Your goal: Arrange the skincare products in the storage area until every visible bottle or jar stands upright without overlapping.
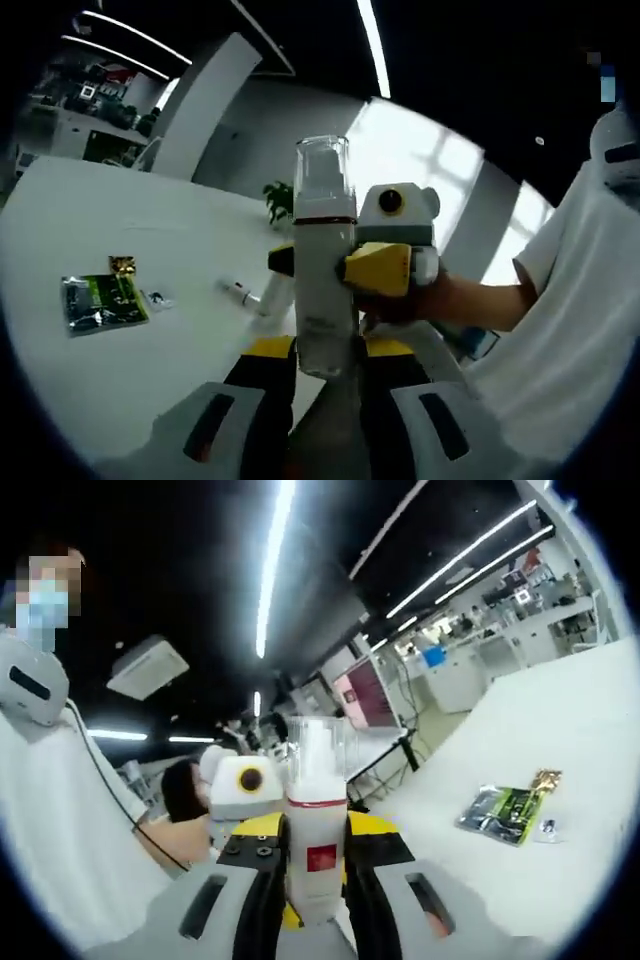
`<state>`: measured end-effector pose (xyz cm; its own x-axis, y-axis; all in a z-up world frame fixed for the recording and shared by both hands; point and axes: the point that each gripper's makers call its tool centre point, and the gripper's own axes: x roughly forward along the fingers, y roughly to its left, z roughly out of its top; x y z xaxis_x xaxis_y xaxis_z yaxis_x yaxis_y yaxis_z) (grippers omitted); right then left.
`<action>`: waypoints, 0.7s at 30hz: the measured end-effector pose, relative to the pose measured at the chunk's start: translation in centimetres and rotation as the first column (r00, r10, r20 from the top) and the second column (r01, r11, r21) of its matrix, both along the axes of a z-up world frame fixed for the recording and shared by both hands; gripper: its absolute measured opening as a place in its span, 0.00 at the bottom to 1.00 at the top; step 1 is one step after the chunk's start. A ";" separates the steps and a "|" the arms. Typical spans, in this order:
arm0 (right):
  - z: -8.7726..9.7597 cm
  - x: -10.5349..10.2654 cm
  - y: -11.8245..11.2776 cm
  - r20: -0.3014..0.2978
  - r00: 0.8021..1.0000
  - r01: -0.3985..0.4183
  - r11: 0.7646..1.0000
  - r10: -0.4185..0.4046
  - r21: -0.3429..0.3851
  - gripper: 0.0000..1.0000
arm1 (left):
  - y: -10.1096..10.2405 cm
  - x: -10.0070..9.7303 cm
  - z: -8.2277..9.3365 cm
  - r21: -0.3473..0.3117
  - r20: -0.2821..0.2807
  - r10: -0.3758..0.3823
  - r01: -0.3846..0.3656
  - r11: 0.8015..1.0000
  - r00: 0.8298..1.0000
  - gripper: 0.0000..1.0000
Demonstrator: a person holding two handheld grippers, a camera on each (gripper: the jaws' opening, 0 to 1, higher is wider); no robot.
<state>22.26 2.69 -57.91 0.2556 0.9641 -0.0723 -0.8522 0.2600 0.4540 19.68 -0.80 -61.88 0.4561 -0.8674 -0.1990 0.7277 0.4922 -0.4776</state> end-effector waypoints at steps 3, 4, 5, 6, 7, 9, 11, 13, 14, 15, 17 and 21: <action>-0.4 1.0 -0.1 -0.009 0.996 0.085 0.996 -0.086 -0.021 0.21 | 0.6 1.1 -0.4 0.075 0.020 0.097 -0.098 0.992 0.995 0.26; -0.6 1.4 -0.2 -0.004 0.994 0.108 0.994 -0.108 -0.034 0.21 | 0.7 1.4 -0.4 0.092 0.028 0.122 -0.124 0.988 0.992 0.27; -0.7 1.8 -0.2 -0.008 0.990 0.141 0.989 -0.142 -0.046 0.21 | 1.2 1.9 -0.6 0.108 0.041 0.149 -0.152 0.982 0.988 0.28; -0.9 2.4 -0.4 -0.015 0.984 0.179 0.982 -0.180 -0.066 0.21 | 1.5 2.4 -0.7 0.130 0.056 0.192 -0.198 0.971 0.980 0.29; -1.2 2.8 -0.4 -0.029 0.976 0.213 0.973 -0.216 -0.090 0.21 | 1.6 2.6 -0.9 0.142 0.051 0.223 -0.228 0.963 0.973 0.30; -1.6 3.4 -0.7 -0.036 0.962 0.264 0.956 -0.271 -0.127 0.21 | 1.9 2.9 -0.9 0.175 0.083 0.268 -0.279 0.944 0.960 0.30; -1.9 3.4 -0.1 -0.037 0.954 0.288 0.945 -0.297 -0.157 0.21 | 2.1 3.1 -1.0 0.229 0.127 0.291 -0.314 0.921 0.948 0.29; -2.0 3.3 0.5 -0.039 0.951 0.298 0.941 -0.308 -0.159 0.21 | 1.9 3.2 -1.0 0.288 0.185 0.294 -0.337 0.896 0.938 0.28; -2.2 3.0 1.0 -0.054 0.947 0.304 0.940 -0.315 -0.156 0.21 | 1.9 3.3 -1.2 0.327 0.203 0.291 -0.345 0.880 0.935 0.27; -2.3 2.8 1.4 -0.056 0.948 0.303 0.940 -0.315 -0.155 0.21 | 1.9 3.4 -1.3 0.349 0.219 0.294 -0.357 0.867 0.930 0.27; -2.8 3.2 1.7 0.004 0.939 0.338 0.922 -0.343 -0.188 0.21 | 2.3 3.8 -1.5 0.394 0.264 0.299 -0.385 0.835 0.917 0.29; -2.6 2.6 2.2 0.043 0.934 0.355 0.913 -0.354 -0.200 0.21 | 3.2 3.9 -2.2 0.424 0.281 0.319 -0.416 0.805 0.905 0.25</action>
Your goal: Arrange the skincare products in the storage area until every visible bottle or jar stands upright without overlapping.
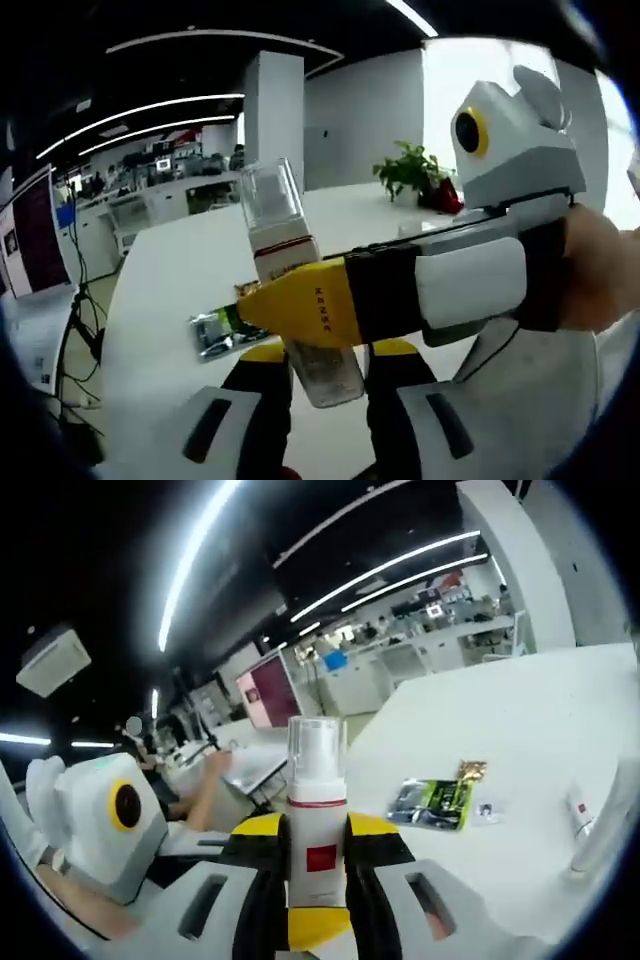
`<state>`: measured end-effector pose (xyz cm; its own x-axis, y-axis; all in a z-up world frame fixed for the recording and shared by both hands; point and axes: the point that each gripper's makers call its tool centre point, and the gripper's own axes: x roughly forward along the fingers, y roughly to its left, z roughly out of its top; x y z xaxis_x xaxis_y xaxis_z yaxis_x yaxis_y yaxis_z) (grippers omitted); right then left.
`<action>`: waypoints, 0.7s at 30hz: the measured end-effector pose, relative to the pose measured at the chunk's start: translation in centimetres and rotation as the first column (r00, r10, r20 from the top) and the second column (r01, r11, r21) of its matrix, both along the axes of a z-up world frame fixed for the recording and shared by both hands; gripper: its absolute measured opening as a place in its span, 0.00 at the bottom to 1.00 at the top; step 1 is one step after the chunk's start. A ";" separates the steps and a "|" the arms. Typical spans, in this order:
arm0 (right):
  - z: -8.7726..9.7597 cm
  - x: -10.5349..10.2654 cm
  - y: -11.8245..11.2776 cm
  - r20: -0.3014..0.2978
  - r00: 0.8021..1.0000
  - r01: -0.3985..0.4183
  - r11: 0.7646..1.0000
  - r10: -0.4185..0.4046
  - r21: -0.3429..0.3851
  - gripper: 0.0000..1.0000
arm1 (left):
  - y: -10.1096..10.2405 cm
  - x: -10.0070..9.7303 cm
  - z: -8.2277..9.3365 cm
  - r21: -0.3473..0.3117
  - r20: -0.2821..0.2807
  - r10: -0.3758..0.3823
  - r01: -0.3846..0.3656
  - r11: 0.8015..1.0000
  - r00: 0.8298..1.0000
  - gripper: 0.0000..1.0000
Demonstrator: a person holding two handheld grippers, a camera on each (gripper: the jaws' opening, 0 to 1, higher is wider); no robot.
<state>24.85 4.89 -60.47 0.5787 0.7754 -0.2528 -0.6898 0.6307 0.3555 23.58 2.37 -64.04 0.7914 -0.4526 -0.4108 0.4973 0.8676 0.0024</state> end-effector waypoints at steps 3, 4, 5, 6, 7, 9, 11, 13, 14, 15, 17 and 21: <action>-0.1 0.0 -0.2 0.011 1.000 0.000 1.000 0.000 -0.012 0.21 | 0.1 -0.1 -0.1 -0.041 -0.018 -0.001 0.000 0.999 1.000 0.23; 0.0 0.1 -0.3 0.011 1.000 -0.004 1.000 0.004 -0.007 0.22 | 0.2 -0.1 0.0 -0.065 -0.020 -0.006 0.004 0.998 1.000 0.23; 0.1 0.1 -0.5 -0.001 1.000 -0.008 1.000 0.008 0.005 0.22 | 0.2 -0.1 0.0 -0.078 -0.022 -0.016 0.015 0.997 1.000 0.22; 0.1 0.1 -0.5 -0.010 1.000 -0.008 1.000 0.008 0.016 0.22 | 0.2 -0.2 0.0 -0.097 -0.029 -0.022 0.020 0.995 0.999 0.21; 0.2 0.0 -0.5 -0.030 0.999 -0.032 0.998 0.034 0.050 0.22 | 0.2 -0.2 0.2 -0.121 -0.034 -0.033 0.028 0.992 0.999 0.20; 0.5 0.2 -1.0 -0.027 0.998 -0.047 0.996 0.049 0.078 0.22 | -0.4 -0.5 0.7 -0.191 -0.037 -0.087 0.078 0.978 0.996 0.19; 1.4 -0.7 -0.7 -0.021 0.993 -0.114 0.985 0.118 0.126 0.22 | -0.8 -0.8 1.2 -0.228 -0.045 -0.133 0.119 0.966 0.990 0.19; 2.0 -0.7 -0.9 0.008 0.986 -0.167 0.977 0.167 0.135 0.23 | -1.3 -1.1 1.8 -0.260 -0.033 -0.182 0.168 0.951 0.983 0.19; 2.3 -1.1 -0.9 0.008 0.979 -0.204 0.968 0.205 0.148 0.23 | -1.6 -1.4 2.2 -0.297 -0.027 -0.212 0.194 0.935 0.977 0.19; 2.6 -1.3 -0.9 0.008 0.974 -0.224 0.962 0.226 0.153 0.24 | -1.9 -1.7 2.5 -0.336 -0.034 -0.245 0.220 0.916 0.969 0.19; 3.6 -1.7 -1.0 0.040 0.956 -0.294 0.940 0.292 0.170 0.25 | -2.3 -2.1 3.3 -0.410 -0.026 -0.293 0.258 0.875 0.956 0.19; 5.3 -3.0 -1.2 0.084 0.901 -0.435 0.882 0.426 0.182 0.27 | -2.9 -3.5 4.8 -0.522 -0.012 -0.422 0.355 0.775 0.906 0.19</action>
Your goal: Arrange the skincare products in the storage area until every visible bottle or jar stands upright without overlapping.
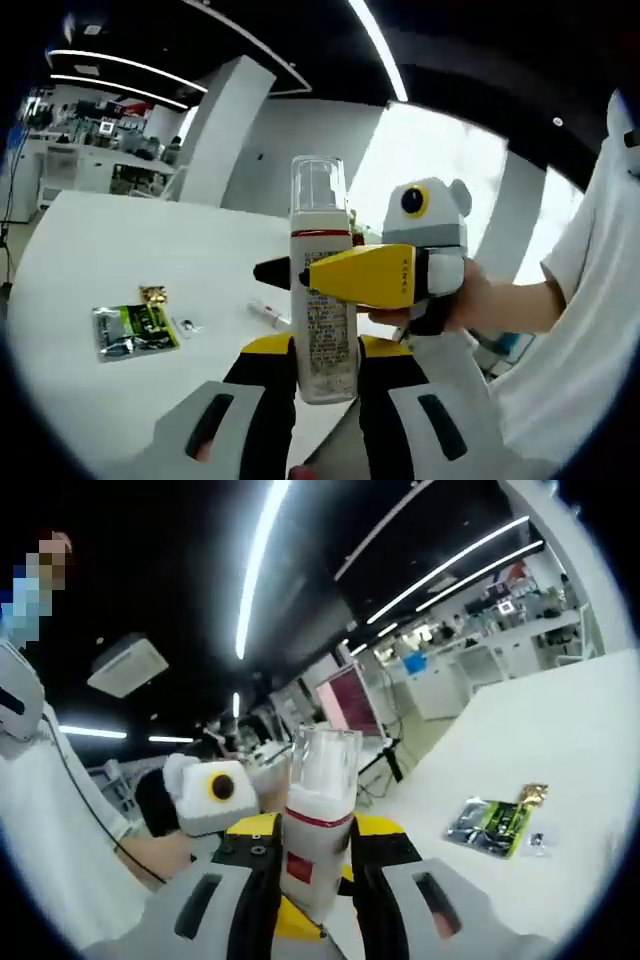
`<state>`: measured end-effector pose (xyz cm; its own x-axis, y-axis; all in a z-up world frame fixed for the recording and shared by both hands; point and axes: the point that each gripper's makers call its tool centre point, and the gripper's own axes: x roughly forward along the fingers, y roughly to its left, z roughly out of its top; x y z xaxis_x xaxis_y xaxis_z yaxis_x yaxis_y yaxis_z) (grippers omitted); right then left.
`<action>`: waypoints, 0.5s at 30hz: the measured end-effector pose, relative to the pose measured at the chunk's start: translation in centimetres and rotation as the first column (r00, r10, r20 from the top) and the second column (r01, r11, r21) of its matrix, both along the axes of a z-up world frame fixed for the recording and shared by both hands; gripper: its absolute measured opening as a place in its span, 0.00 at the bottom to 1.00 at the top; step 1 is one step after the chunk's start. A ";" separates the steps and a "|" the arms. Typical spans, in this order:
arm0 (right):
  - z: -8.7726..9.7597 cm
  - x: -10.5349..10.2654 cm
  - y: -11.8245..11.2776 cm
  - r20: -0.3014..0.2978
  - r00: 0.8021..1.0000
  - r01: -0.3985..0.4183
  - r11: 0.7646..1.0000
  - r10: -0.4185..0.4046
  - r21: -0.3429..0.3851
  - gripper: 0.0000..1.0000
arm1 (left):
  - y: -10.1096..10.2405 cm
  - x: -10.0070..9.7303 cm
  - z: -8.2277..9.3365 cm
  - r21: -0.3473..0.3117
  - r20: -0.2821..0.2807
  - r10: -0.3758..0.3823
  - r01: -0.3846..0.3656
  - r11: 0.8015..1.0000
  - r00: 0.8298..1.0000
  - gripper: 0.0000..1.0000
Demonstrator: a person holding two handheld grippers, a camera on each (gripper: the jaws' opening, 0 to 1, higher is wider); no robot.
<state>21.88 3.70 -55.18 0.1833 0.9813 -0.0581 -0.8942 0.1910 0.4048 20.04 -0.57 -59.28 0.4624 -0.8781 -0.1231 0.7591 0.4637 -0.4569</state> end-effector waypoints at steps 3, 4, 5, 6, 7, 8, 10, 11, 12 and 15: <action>1.3 -1.1 0.0 0.003 0.995 -0.095 0.995 0.095 0.029 0.27 | -0.3 -1.3 1.0 -0.087 -0.026 -0.104 0.101 0.991 0.994 0.18; 1.7 -1.2 0.0 0.000 0.993 -0.120 0.992 0.120 0.046 0.26 | -0.4 -1.7 1.4 -0.125 -0.043 -0.139 0.133 0.983 0.989 0.18; 2.2 -1.6 0.0 -0.004 0.989 -0.149 0.987 0.150 0.066 0.26 | -0.5 -2.1 1.8 -0.160 -0.046 -0.168 0.159 0.974 0.985 0.18; 2.6 -2.1 0.0 -0.014 0.984 -0.174 0.982 0.176 0.079 0.25 | -0.6 -2.6 1.9 -0.178 -0.056 -0.199 0.186 0.966 0.978 0.18; 2.8 -2.3 0.0 -0.026 0.980 -0.193 0.978 0.196 0.081 0.25 | -0.7 -3.0 2.0 -0.189 -0.061 -0.224 0.209 0.960 0.973 0.18; 2.9 -2.2 -0.1 -0.016 0.981 -0.194 0.978 0.195 0.079 0.25 | -0.8 -3.4 2.0 -0.195 -0.072 -0.246 0.229 0.954 0.967 0.19; 3.2 -2.4 -0.3 -0.007 0.977 -0.213 0.973 0.215 0.088 0.24 | -1.0 -4.1 1.5 -0.178 -0.078 -0.284 0.267 0.947 0.956 0.18; 3.4 -2.4 -0.4 -0.014 0.975 -0.221 0.971 0.223 0.094 0.24 | -1.1 -4.2 1.4 -0.169 -0.075 -0.286 0.271 0.948 0.955 0.18; 3.5 -2.4 -0.4 -0.013 0.974 -0.223 0.970 0.225 0.095 0.24 | -1.2 -4.3 1.3 -0.166 -0.071 -0.284 0.270 0.948 0.956 0.18; 3.1 -3.3 -0.6 0.019 0.962 -0.272 0.961 0.271 0.053 0.24 | -1.7 -5.1 1.2 -0.170 -0.075 -0.309 0.293 0.941 0.948 0.18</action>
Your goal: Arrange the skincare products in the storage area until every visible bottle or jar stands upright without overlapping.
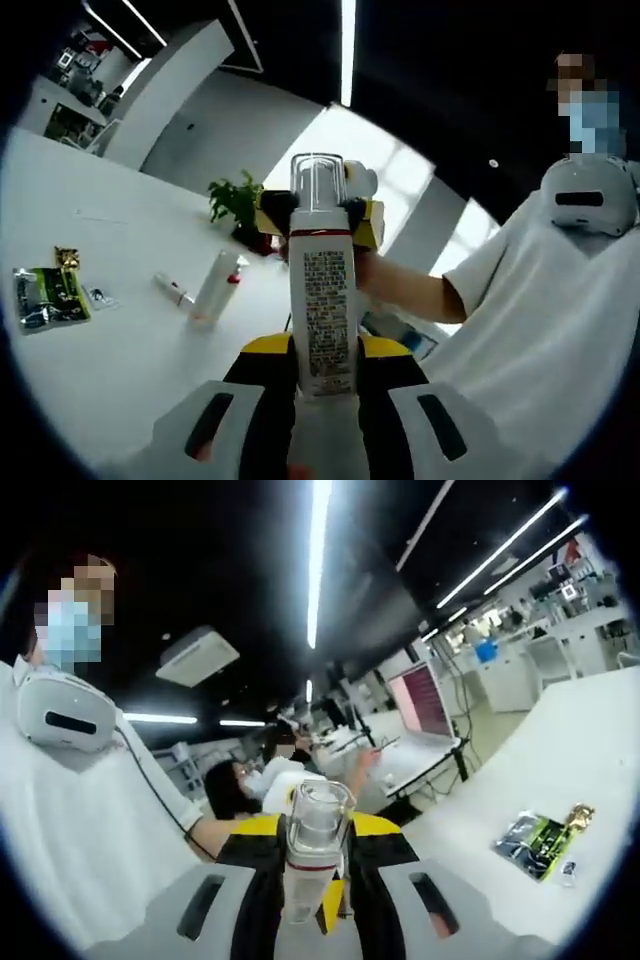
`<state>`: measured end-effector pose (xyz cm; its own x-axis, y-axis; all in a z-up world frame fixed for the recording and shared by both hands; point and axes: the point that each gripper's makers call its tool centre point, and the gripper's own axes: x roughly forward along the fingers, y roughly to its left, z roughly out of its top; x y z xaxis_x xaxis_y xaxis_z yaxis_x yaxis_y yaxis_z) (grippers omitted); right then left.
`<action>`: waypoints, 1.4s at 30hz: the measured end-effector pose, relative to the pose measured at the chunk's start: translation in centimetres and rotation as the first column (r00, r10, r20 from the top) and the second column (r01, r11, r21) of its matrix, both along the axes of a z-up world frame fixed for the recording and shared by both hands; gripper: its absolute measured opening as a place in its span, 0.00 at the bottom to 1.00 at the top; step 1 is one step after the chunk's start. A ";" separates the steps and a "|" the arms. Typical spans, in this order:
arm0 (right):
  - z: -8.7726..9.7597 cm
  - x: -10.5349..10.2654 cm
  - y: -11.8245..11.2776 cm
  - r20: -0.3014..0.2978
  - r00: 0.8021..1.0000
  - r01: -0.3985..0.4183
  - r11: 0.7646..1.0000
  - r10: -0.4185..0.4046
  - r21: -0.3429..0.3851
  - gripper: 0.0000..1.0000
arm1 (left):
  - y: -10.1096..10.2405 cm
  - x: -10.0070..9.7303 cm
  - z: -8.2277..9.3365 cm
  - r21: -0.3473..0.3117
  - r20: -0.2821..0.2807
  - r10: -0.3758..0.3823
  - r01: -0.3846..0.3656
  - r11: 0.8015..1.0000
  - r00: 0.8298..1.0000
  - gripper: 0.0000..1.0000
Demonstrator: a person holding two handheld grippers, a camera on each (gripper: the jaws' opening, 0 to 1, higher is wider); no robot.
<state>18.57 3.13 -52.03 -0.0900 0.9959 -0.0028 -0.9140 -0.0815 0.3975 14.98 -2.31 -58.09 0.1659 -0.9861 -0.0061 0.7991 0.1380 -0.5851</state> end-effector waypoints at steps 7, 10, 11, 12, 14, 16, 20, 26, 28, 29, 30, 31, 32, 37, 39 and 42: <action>-0.7 -0.7 -0.5 0.160 0.987 -0.008 0.996 0.022 -0.084 0.21 | -0.3 1.0 -1.7 0.136 0.175 0.020 -0.044 0.990 0.984 0.18; -1.7 -0.9 -0.7 0.240 0.970 -0.002 0.989 0.037 -0.147 0.20 | -0.3 2.0 -3.2 0.234 0.173 0.038 -0.078 0.969 0.984 0.19; -2.1 -1.0 -0.7 0.245 0.969 -0.001 0.987 0.040 -0.158 0.20 | -0.4 2.1 -3.6 0.258 0.169 0.033 -0.076 0.963 0.985 0.19; -2.3 -1.0 -0.7 0.246 0.968 0.000 0.986 0.042 -0.168 0.20 | -0.5 2.2 -3.9 0.278 0.180 0.030 -0.080 0.957 0.983 0.20; -3.1 -0.9 -0.9 0.265 0.963 0.012 0.979 0.043 -0.204 0.20 | -0.7 2.3 -4.8 0.321 0.185 0.026 -0.086 0.943 0.982 0.20; -4.1 -0.9 -0.9 0.294 0.955 0.026 0.969 0.049 -0.246 0.20 | -0.9 2.6 -5.9 0.373 0.195 0.029 -0.101 0.922 0.980 0.20; -7.0 -0.8 -1.0 0.347 0.935 0.054 0.939 0.072 -0.340 0.20 | -1.1 2.9 -8.9 0.507 0.225 -0.004 -0.114 0.855 0.974 0.19; -11.1 -0.2 -0.8 0.403 0.914 0.122 0.915 0.048 -0.385 0.20 | -0.6 4.0 -13.5 0.651 0.258 -0.054 -0.132 0.748 0.965 0.18; -12.0 -0.1 -0.8 0.412 0.910 0.134 0.911 0.043 -0.391 0.20 | -0.7 4.4 -14.6 0.660 0.251 -0.062 -0.124 0.741 0.966 0.18; -12.6 0.1 -0.9 0.419 0.907 0.144 0.907 0.038 -0.395 0.20 | -0.7 4.6 -15.2 0.674 0.246 -0.061 -0.126 0.728 0.967 0.18; -13.0 0.4 -1.0 0.415 0.909 0.151 0.906 0.031 -0.396 0.20 | -0.7 4.6 -15.6 0.680 0.244 -0.062 -0.125 0.723 0.968 0.18; -13.4 0.6 -1.1 0.409 0.912 0.157 0.904 0.021 -0.397 0.20 | -0.7 4.7 -15.9 0.684 0.242 -0.066 -0.122 0.719 0.968 0.19; -13.7 0.8 -1.2 0.405 0.914 0.162 0.905 0.013 -0.394 0.20 | -0.6 4.8 -16.3 0.689 0.244 -0.066 -0.125 0.714 0.967 0.19; -15.7 1.9 -2.0 0.366 0.929 0.200 0.903 -0.052 -0.379 0.20 | -0.1 5.7 -17.5 0.692 0.257 -0.012 -0.175 0.701 0.966 0.25; -16.2 2.0 -2.2 0.351 0.933 0.215 0.904 -0.079 -0.370 0.20 | 0.2 5.9 -17.9 0.693 0.246 0.014 -0.186 0.697 0.969 0.27; -16.9 2.1 -2.3 0.323 0.938 0.242 0.901 -0.123 -0.360 0.20 | 0.4 5.7 -18.2 0.702 0.240 0.021 -0.188 0.687 0.971 0.30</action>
<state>20.71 0.82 -68.93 0.1574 0.9074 -0.3897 -0.9754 0.2046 0.0823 20.69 -1.86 -76.33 0.3475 -0.6694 -0.6567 0.8376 0.5363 -0.1035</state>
